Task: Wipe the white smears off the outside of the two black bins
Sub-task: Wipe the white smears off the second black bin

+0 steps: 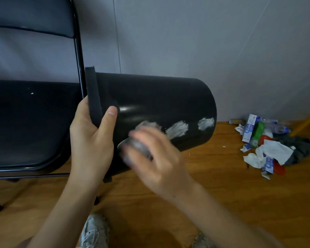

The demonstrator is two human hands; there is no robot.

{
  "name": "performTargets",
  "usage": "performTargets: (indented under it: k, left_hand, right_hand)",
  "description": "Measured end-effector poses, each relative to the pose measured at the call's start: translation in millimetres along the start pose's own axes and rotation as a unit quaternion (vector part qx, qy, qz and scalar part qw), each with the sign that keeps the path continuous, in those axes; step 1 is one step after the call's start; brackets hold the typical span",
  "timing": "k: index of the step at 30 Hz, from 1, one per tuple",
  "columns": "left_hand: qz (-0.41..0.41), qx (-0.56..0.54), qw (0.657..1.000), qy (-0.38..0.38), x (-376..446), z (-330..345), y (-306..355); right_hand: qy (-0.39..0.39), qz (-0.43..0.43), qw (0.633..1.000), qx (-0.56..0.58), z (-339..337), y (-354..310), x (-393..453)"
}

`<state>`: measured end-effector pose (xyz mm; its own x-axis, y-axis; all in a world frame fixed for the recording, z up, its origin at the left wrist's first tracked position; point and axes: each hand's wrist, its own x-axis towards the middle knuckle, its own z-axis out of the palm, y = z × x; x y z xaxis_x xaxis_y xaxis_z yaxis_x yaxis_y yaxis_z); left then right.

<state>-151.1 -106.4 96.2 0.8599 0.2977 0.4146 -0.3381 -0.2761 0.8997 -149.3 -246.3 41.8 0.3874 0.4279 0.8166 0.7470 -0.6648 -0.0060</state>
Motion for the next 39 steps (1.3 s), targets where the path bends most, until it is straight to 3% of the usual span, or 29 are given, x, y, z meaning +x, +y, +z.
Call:
performTargets:
  k: [3, 9, 14, 21, 23, 28, 34, 36, 39]
  left_hand:
    - [-0.001, 0.01, 1.0, 0.004, -1, 0, 0]
    - [-0.003, 0.007, 1.0, 0.001, 0, 6, 4]
    - [-0.019, 0.005, 1.0, -0.019, -2, 5, 1]
    - [-0.024, -0.01, 0.999, -0.02, -6, 13, 4]
    - [-0.033, -0.014, 0.999, -0.022, -6, 14, 3]
    - [-0.039, 0.003, 0.999, -0.013, -4, 10, 0]
    - [-0.026, -0.014, 1.0, -0.007, -3, 12, 5]
    - [-0.032, -0.015, 0.999, -0.01, -2, 13, 4]
    - [-0.046, -0.014, 0.999, -0.022, -3, 12, 1]
  right_hand:
    - [-0.018, -0.082, 0.996, -0.008, -1, 2, 0]
    - [0.034, 0.056, 0.998, -0.001, 3, -1, 8]
    - [-0.028, -0.072, 0.997, 0.015, 5, 0, -8]
    - [-0.02, 0.13, 0.989, 0.066, -2, 15, 22]
    - [-0.034, 0.101, 0.992, 0.068, -1, 9, 12]
    - [-0.056, -0.085, 0.994, 0.04, 2, 0, -11]
    - [0.004, 0.068, 0.997, 0.031, 0, 6, 5]
    - [0.003, 0.06, 0.998, 0.037, 3, -1, 0]
    - [-0.028, -0.03, 0.999, 0.036, 5, -5, -10]
